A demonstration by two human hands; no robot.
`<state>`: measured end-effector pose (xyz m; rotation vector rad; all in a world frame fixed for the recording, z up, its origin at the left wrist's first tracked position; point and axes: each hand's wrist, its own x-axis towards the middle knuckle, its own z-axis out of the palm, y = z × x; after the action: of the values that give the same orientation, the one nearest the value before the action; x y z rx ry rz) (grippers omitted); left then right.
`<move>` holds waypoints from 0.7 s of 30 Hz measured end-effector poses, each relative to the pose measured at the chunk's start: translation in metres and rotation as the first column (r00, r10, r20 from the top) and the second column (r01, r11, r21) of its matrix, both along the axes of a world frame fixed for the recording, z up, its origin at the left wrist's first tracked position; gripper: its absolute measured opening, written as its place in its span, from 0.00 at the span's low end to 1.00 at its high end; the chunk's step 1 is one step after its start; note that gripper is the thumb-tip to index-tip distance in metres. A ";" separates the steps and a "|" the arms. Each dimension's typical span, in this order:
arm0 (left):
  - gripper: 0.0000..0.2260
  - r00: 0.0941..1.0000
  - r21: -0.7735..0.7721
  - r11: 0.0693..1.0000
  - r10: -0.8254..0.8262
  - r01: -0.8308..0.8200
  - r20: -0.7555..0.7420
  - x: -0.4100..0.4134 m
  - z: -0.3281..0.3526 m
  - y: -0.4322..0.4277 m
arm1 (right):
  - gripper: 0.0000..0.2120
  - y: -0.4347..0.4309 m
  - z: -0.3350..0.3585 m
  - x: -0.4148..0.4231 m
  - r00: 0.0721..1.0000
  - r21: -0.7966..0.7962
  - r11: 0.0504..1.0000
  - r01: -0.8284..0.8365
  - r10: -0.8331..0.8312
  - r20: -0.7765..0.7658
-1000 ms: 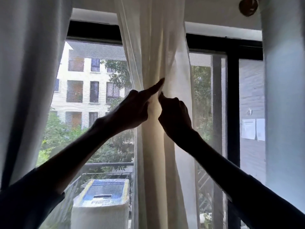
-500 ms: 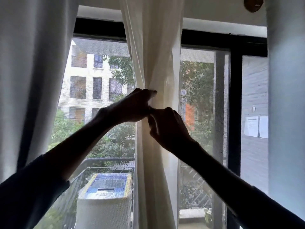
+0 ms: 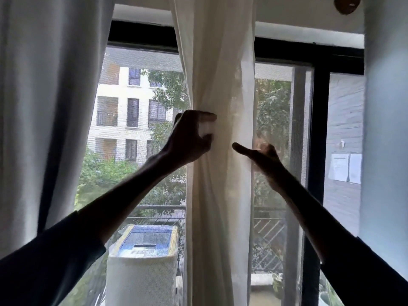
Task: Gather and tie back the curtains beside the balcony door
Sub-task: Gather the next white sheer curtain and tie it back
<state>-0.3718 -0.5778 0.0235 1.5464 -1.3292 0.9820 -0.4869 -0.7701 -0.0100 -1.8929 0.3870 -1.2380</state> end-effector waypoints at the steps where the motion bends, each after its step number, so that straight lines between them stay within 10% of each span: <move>1: 0.20 1.000 -0.015 1.000 0.003 -0.003 -0.002 0.001 -0.002 0.000 | 0.26 0.002 -0.005 0.001 0.996 0.009 0.998 -0.060 0.059 0.072; 5: 0.23 1.000 0.002 1.000 0.025 -0.025 0.010 0.002 -0.007 0.007 | 0.14 0.016 -0.030 0.005 0.959 -0.093 0.985 0.148 -0.119 0.258; 9: 0.25 1.000 0.051 0.999 0.021 -0.020 -0.017 -0.004 -0.024 0.010 | 0.16 0.031 -0.056 0.002 0.826 -0.364 0.765 0.531 -0.370 0.426; 15: 0.27 0.999 0.085 0.996 0.019 -0.023 0.049 -0.013 -0.047 0.007 | 0.23 0.075 -0.086 0.001 0.834 -0.624 0.555 0.550 -0.324 0.447; 21: 0.36 0.988 0.174 0.980 -0.111 0.091 0.106 -0.034 -0.043 0.020 | 0.24 0.094 -0.081 0.003 0.898 -0.649 0.632 0.424 -0.202 0.390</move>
<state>-0.4054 -0.5580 -0.0198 1.5491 -1.5922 0.9266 -0.4843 -0.6756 -0.0912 -2.2988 0.0565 -2.1185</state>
